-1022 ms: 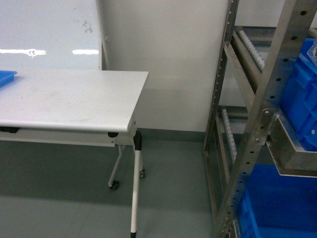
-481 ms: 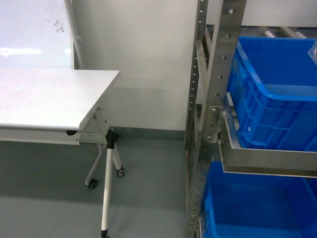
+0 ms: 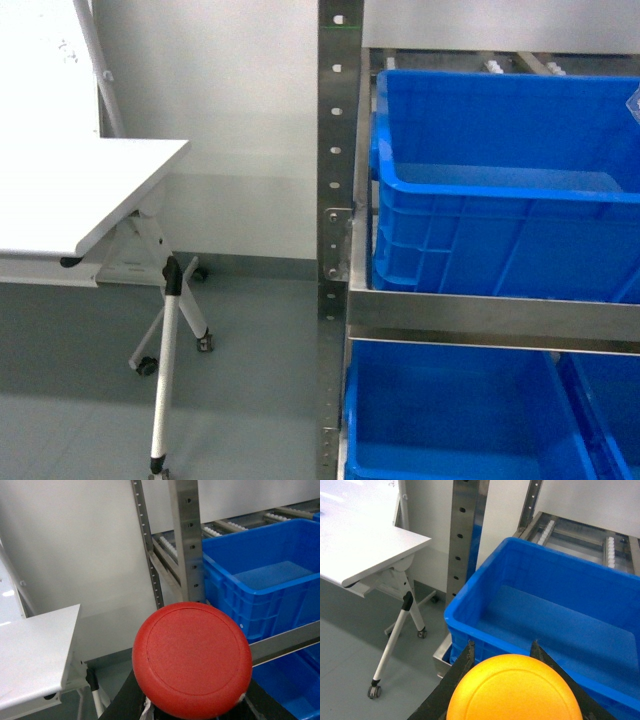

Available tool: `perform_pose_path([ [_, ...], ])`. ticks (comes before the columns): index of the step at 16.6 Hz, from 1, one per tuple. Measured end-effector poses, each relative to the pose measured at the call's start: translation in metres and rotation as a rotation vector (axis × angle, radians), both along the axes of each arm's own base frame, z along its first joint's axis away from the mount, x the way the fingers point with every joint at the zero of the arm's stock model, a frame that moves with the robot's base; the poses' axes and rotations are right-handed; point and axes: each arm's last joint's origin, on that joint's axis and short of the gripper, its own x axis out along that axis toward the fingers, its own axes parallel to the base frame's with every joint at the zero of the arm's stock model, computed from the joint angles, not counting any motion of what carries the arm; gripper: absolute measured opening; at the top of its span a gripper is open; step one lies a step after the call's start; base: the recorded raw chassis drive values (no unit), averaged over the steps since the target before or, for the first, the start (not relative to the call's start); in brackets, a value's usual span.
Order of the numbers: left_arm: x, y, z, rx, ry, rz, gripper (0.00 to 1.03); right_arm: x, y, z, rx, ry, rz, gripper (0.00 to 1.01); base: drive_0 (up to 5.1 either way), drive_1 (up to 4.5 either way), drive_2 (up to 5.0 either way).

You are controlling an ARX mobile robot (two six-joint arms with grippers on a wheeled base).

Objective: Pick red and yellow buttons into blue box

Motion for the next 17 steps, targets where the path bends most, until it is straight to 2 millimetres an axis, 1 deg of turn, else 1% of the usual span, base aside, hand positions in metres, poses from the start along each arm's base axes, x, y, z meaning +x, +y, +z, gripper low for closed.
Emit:
perform_pose_path([
  [10, 0.0000, 0.0000, 0.0000, 0.000, 0.000, 0.000, 0.24, -0.0001, 0.0000, -0.0001, 0.000, 0.002, 0.000, 0.29, 5.0, -3.28, -1.4],
  [17, 0.0001, 0.0000, -0.0001, 0.000, 0.001, 0.000, 0.24, -0.0001, 0.0000, 0.0000, 0.000, 0.001, 0.000, 0.29, 4.8, -2.28, -2.3],
])
